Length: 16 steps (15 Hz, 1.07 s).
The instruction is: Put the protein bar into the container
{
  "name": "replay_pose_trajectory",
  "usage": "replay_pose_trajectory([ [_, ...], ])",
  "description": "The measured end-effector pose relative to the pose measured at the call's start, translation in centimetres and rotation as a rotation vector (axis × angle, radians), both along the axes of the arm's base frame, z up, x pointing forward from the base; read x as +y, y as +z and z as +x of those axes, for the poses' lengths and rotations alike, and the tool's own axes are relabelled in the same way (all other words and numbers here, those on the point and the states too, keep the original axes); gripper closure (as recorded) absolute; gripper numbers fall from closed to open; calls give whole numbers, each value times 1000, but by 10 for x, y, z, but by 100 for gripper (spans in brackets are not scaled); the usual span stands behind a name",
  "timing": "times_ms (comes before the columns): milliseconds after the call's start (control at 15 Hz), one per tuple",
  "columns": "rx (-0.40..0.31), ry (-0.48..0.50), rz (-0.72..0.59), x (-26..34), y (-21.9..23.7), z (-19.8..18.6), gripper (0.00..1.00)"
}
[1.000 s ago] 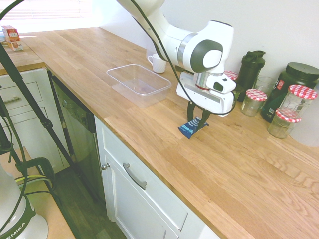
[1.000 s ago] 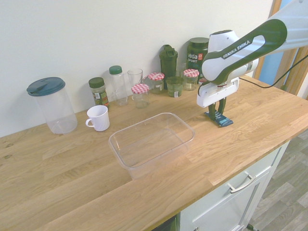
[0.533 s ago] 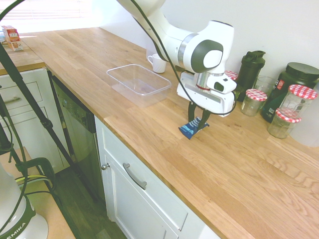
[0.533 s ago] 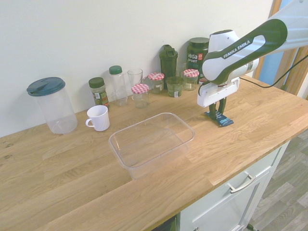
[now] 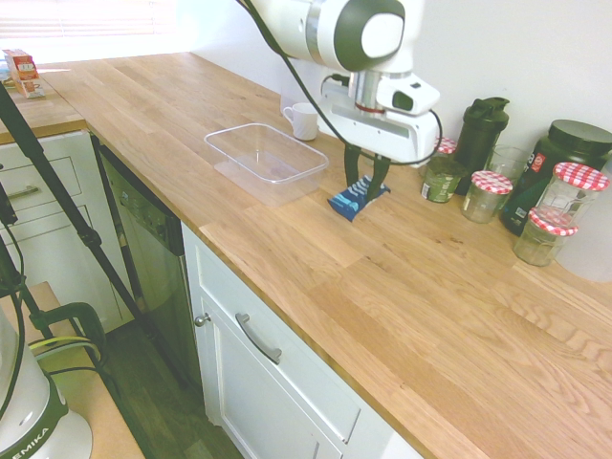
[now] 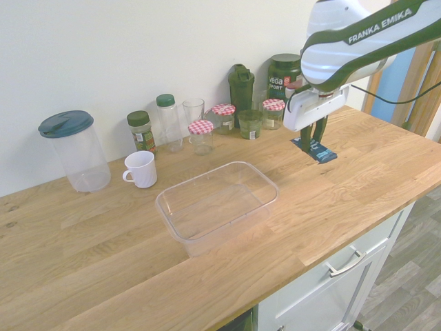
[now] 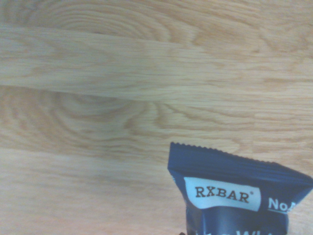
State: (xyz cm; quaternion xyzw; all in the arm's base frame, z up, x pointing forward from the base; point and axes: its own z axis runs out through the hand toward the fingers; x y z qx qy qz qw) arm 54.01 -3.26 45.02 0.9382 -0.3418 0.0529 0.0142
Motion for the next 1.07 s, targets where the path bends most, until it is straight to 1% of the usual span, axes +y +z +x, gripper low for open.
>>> replay_pose_trajectory([
  [267, -8, 41, -10, 59, 13, -6, 100],
  [667, -22, 90, -67, 152, 32, -6, 100],
  [800, -17, 98, -87, 176, 25, 0, 100],
  [1067, 0, 110, -101, 205, 4, 22, 100],
])
